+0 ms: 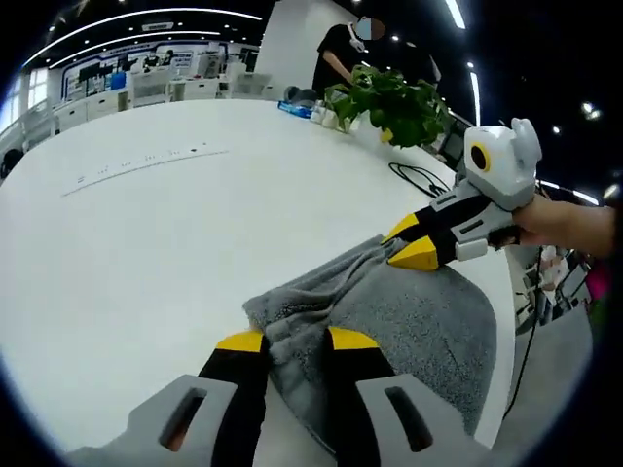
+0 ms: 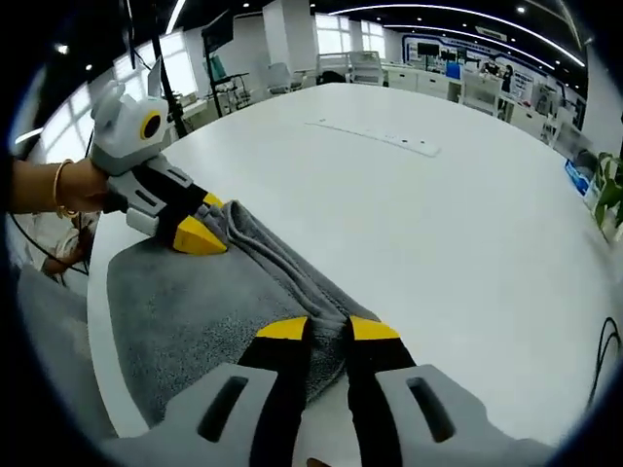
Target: Fold the towel on the table until its edges align and the towel forms a compact rectangular stack.
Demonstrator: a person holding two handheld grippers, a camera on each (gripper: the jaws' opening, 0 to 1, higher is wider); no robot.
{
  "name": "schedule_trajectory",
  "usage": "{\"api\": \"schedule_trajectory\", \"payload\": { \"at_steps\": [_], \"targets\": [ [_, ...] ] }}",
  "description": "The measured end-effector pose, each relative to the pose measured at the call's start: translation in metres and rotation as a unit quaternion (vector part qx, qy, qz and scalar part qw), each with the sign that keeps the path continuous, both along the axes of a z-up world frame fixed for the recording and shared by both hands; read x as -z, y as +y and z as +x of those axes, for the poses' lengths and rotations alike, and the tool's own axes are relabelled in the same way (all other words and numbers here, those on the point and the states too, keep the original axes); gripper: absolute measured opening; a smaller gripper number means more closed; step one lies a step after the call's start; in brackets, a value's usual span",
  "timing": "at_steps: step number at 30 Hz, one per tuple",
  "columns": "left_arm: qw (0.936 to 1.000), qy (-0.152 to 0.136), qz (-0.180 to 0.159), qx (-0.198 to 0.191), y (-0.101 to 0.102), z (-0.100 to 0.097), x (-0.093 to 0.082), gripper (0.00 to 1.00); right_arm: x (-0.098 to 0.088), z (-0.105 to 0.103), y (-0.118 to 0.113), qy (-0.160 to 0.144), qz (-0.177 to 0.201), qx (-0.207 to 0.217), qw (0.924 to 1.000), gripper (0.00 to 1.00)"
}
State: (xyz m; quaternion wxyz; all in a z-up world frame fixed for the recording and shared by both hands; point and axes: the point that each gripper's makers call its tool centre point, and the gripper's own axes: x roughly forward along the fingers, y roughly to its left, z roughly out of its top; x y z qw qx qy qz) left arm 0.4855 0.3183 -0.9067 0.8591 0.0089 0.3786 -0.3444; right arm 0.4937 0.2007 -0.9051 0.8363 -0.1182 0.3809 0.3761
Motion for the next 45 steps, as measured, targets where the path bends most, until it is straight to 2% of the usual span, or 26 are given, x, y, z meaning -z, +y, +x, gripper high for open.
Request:
{"api": "schedule_trajectory", "payload": {
  "at_steps": [18,24,26,30,32,34,35,38,42,45],
  "targets": [
    [0.9993,-0.033,0.015,-0.004,0.004,0.043,0.0,0.2,0.0,0.043,0.006,-0.021,-0.005,0.032,0.9993,0.12],
    [0.9987,-0.044,0.027,0.002,0.003,0.043,-0.001,0.18,0.0,0.044,0.005,-0.025,-0.007,0.032,0.9991,0.12],
    [0.9985,-0.046,0.029,0.0,0.004,0.043,-0.001,0.18,0.0,0.044,0.005,-0.022,0.001,0.05,0.9985,0.12],
    [0.9984,-0.034,0.042,-0.014,0.006,0.042,-0.005,0.21,-0.006,0.046,0.008,-0.039,-0.02,0.057,0.9974,0.13],
    [0.998,-0.038,0.047,-0.018,0.009,0.042,-0.01,0.23,-0.011,0.045,0.007,-0.041,-0.014,0.062,0.9971,0.14],
    [0.9983,-0.047,0.03,-0.019,0.009,0.04,-0.017,0.25,-0.021,0.045,0.005,-0.049,0.007,0.078,0.9957,0.17],
    [0.998,-0.058,0.019,-0.02,0.011,0.037,-0.025,0.27,-0.025,0.043,0.004,-0.052,0.012,0.081,0.9953,0.19],
    [0.9943,-0.099,0.018,-0.036,0.023,0.035,-0.045,0.31,-0.036,0.035,-0.001,-0.065,0.016,0.087,0.9939,0.29],
    [0.9913,-0.114,0.003,-0.066,0.038,0.024,-0.07,0.32,-0.054,0.019,-0.006,-0.077,0.04,0.098,0.9914,0.3],
    [0.9899,-0.124,-0.001,-0.069,0.042,0.014,-0.083,0.34,-0.063,0.004,-0.009,-0.08,0.046,0.091,0.9916,0.31]
  ]
}}
